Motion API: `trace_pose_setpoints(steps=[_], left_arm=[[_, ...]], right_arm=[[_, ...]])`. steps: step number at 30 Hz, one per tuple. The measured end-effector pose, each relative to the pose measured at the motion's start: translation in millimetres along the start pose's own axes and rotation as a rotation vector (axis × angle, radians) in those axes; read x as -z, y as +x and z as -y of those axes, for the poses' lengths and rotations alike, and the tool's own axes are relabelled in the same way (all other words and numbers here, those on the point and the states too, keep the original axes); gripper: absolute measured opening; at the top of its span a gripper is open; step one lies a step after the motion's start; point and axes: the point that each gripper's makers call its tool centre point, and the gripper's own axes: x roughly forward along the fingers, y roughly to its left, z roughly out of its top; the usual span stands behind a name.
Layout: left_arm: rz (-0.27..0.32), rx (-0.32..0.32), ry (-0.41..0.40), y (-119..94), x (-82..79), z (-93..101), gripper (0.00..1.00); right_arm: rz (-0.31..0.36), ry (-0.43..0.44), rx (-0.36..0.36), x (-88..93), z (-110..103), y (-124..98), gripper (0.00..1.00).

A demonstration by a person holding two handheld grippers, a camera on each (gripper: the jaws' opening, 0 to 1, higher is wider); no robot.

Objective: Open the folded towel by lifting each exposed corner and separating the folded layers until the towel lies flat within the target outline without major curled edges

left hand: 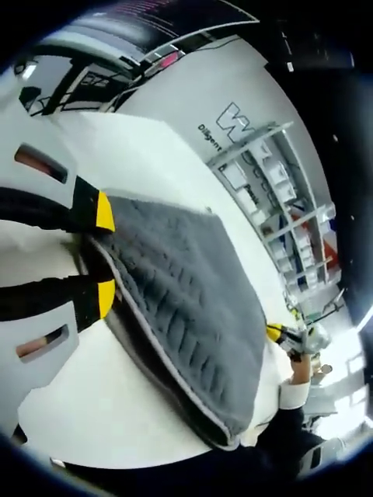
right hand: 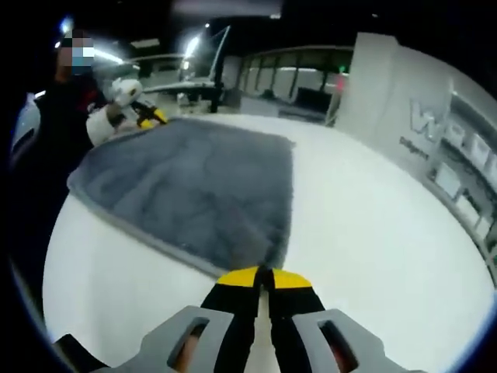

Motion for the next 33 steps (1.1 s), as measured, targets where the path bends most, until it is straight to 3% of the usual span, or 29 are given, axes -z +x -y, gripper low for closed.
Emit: trace_pose_setpoints(steps=[9,15,22,24,33], left_arm=[[0.025,-0.016,-0.055,11,2.7,-15.1,0.2],[0.03,-0.05,-0.087,16,4.3,-23.9,0.2],[-0.05,-0.112,-0.129,24,9.2,-37.0,0.2],[-0.069,-0.125,-0.105,26,8.8,-40.3,0.2],[-0.128,-0.145,-0.049,37,6.1,-46.0,0.18]], right_arm=[[-0.031,0.072,-0.045,7.0,-21,-13,0.0],[-0.056,0.061,-0.072,11.4,-38,-24,0.0],[-0.111,0.025,-0.112,14.3,-75,-31,0.0],[-0.132,0.0,-0.125,15.0,-84,-33,0.0],[-0.164,-0.068,-0.14,19.4,-88,-38,0.0]])
